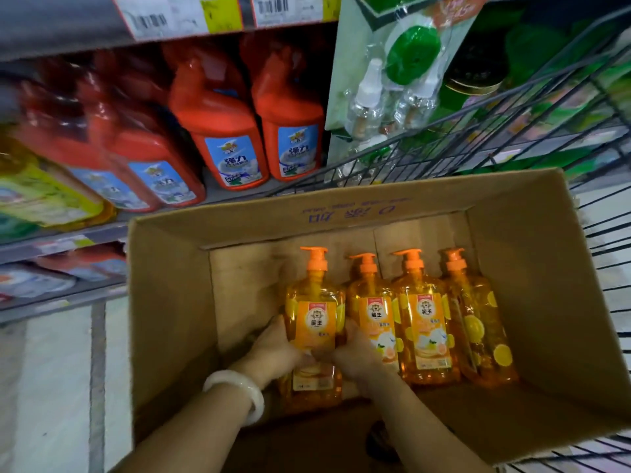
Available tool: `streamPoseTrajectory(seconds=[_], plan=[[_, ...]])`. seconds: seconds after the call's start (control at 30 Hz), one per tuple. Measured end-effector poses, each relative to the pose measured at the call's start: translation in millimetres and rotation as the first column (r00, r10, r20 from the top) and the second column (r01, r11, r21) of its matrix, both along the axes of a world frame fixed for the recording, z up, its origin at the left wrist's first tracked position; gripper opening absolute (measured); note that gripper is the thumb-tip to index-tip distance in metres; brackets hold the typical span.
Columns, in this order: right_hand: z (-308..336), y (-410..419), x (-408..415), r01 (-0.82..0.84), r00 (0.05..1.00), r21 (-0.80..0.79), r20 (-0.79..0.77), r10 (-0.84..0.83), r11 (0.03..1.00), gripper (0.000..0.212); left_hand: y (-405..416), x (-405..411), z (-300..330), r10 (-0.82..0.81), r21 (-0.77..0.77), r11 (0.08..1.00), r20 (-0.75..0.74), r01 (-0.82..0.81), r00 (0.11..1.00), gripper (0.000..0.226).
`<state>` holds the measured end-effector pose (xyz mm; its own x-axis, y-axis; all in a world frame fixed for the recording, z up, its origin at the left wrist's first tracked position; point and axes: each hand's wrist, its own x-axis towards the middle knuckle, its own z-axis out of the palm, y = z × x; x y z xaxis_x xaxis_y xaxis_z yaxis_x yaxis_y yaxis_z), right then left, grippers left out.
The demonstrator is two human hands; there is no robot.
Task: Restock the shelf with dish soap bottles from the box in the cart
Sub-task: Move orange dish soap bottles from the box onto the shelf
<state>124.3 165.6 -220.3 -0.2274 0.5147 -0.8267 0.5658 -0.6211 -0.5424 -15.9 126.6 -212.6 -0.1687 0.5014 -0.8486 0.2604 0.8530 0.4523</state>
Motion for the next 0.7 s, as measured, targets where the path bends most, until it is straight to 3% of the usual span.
streamPoseTrajectory(seconds=[0.2, 0.4, 0.57, 0.7], plan=[[68.6, -1.1, 2.3, 0.055, 0.989, 0.174, -0.142, -0.03, 0.983, 0.061, 0.9, -7.2, 73.1, 0.005, 0.186, 0.983, -0.023, -0.001, 1.0, 0.082], [143.1, -17.4, -18.0, 0.064, 0.987, 0.419, -0.163, 0.005, 0.906, 0.056, -12.4, -30.0, 142.8, -0.014, 0.375, 0.926, -0.057, 0.034, 0.998, 0.078], [203.2, -37.6, -62.5, 0.044, 0.984, 0.625, -0.16, 0.073, 0.78, 0.06, -39.2, -74.3, 198.5, 0.041, 0.589, 0.808, -0.101, 0.027, 0.994, 0.08], [247.7, -63.7, -112.8, 0.066, 0.97, 0.72, -0.21, 0.126, 0.691, 0.073, -74.1, -124.4, 236.5, 0.137, 0.716, 0.693, -0.018, -0.083, 0.99, 0.077]])
